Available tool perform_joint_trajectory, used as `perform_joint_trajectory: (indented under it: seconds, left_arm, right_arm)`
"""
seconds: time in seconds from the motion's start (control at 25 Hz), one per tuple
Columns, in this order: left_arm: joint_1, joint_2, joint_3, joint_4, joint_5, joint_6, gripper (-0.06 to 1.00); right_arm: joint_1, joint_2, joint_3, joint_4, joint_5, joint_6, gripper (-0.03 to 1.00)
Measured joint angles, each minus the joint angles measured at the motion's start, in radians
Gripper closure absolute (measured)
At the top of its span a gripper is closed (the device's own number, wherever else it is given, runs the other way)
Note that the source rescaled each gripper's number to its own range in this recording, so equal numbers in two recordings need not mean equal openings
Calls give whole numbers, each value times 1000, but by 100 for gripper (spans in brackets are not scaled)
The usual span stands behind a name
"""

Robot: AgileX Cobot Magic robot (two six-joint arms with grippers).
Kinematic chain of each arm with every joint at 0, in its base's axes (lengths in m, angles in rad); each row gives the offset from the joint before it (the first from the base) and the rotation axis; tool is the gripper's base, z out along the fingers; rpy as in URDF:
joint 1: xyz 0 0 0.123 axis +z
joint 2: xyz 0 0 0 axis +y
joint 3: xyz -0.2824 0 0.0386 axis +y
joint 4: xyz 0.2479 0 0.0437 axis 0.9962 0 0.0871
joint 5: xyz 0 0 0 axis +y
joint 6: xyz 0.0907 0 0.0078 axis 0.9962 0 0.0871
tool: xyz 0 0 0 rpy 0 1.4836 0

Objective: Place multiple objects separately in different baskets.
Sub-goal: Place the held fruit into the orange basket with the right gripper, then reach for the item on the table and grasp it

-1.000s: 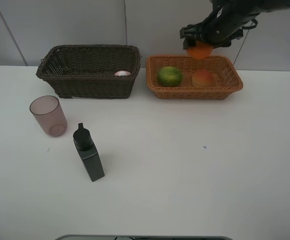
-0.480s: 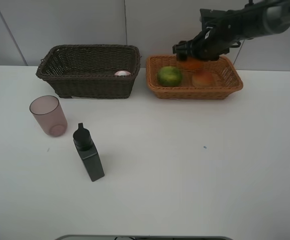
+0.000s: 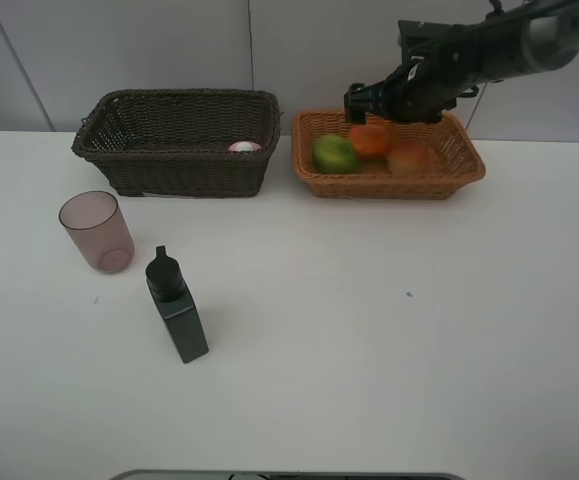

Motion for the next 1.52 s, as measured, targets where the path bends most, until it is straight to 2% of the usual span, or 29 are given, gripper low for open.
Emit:
perform_joint_trajectory:
  seconds: [0.2, 0.32, 0.44, 0.48, 0.52, 0.56, 0.68, 0.92, 1.04, 1.28, 1.52]
  left_arm:
    - [0, 0, 0, 0, 0, 0, -2]
    - [0, 0, 0, 0, 0, 0, -2]
    - [0, 0, 0, 0, 0, 0, -2]
    - [0, 0, 0, 0, 0, 0, -2]
    - [0, 0, 0, 0, 0, 0, -2]
    - [0, 0, 0, 0, 0, 0, -2]
    - [0, 0, 0, 0, 0, 0, -2]
    - [0, 0, 0, 0, 0, 0, -2]
    - [0, 0, 0, 0, 0, 0, -2]
    - [0, 0, 0, 0, 0, 0, -2]
    - [0, 0, 0, 0, 0, 0, -2]
  right_arm:
    - [0, -26, 0, 0, 9, 0, -3]
    - [1, -66, 0, 0, 65, 0, -3]
    - [6, -120, 0, 2, 212, 0, -3]
    - [5, -143, 0, 8, 283, 0, -3]
    - [0, -185, 0, 27, 419, 0, -3]
    - [-7, -211, 3, 34, 485, 0, -3]
    - [-48, -307, 72, 44, 605, -26, -3]
    - [-174, -598, 330, 44, 650, -72, -3]
    - [-196, -776, 426, 40, 658, -74, -3]
    - [-154, -1131, 567, 46, 682, -75, -3]
    - [-77, -1440, 605, 46, 764, -75, -3]
